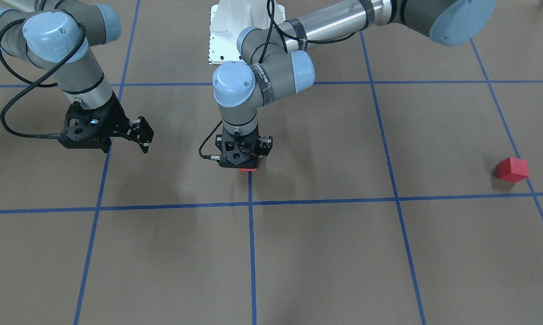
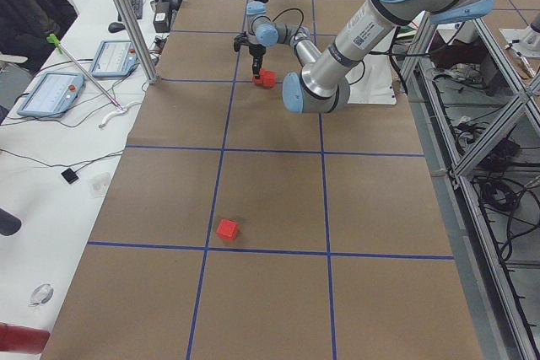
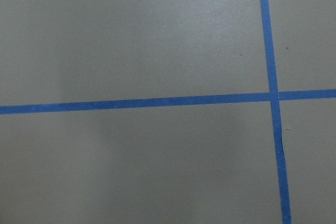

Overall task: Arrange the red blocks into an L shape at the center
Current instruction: 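Place the red cube against the center cube, nearer the robot, with the left gripper, then open the left gripper and withdraw both arms toward the table edges, then grasp the red cube at the far table edge with the left gripper, then carry the red cube toward the center pair with the left gripper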

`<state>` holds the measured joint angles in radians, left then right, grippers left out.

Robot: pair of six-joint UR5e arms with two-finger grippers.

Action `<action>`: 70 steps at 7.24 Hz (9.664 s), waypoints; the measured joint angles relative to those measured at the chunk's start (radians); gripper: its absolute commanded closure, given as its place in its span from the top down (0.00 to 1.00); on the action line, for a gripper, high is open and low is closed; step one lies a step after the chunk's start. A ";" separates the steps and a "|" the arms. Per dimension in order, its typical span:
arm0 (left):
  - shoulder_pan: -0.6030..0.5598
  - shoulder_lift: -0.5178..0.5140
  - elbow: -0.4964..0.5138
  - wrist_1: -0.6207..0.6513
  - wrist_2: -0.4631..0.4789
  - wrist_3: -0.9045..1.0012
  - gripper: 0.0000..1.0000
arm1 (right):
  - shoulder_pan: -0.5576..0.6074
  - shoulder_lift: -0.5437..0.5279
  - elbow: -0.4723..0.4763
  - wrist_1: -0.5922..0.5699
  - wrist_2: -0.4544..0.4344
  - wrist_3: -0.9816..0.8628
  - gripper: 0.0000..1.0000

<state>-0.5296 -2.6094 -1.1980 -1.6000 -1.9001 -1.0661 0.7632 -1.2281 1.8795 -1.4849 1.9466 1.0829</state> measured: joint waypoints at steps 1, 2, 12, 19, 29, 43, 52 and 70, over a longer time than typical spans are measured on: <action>-0.001 0.000 0.000 0.000 0.000 0.000 0.00 | 0.000 0.000 0.000 0.000 0.000 0.000 1.00; -0.001 0.001 0.000 0.000 0.000 0.000 0.00 | 0.001 0.000 0.000 0.000 0.000 0.001 1.00; 0.001 0.013 -0.002 0.000 -0.002 -0.012 1.00 | 0.001 -0.002 0.002 0.000 0.000 0.002 1.00; -0.111 0.149 -0.249 0.086 -0.121 -0.002 0.99 | 0.008 -0.003 0.003 0.000 0.002 -0.006 1.00; -0.730 0.960 -0.427 -0.191 -0.412 0.965 0.99 | 0.339 -0.244 -0.002 -0.001 0.268 -0.420 1.00; -0.725 0.860 -0.015 -0.400 -0.402 0.995 0.00 | 0.360 -0.320 -0.027 0.080 0.281 -0.448 1.00; -0.715 0.812 -0.427 0.059 -0.446 0.492 0.00 | 0.360 -0.313 -0.022 0.080 0.281 -0.443 1.00; -0.106 0.208 -0.188 -0.094 -0.171 -1.576 0.00 | 0.358 -0.304 -0.034 0.086 0.278 -0.442 1.00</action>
<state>-0.6354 -2.4015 -1.3862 -1.6943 -2.0709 -2.6418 1.1213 -1.5319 1.8455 -1.3990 2.2244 0.6413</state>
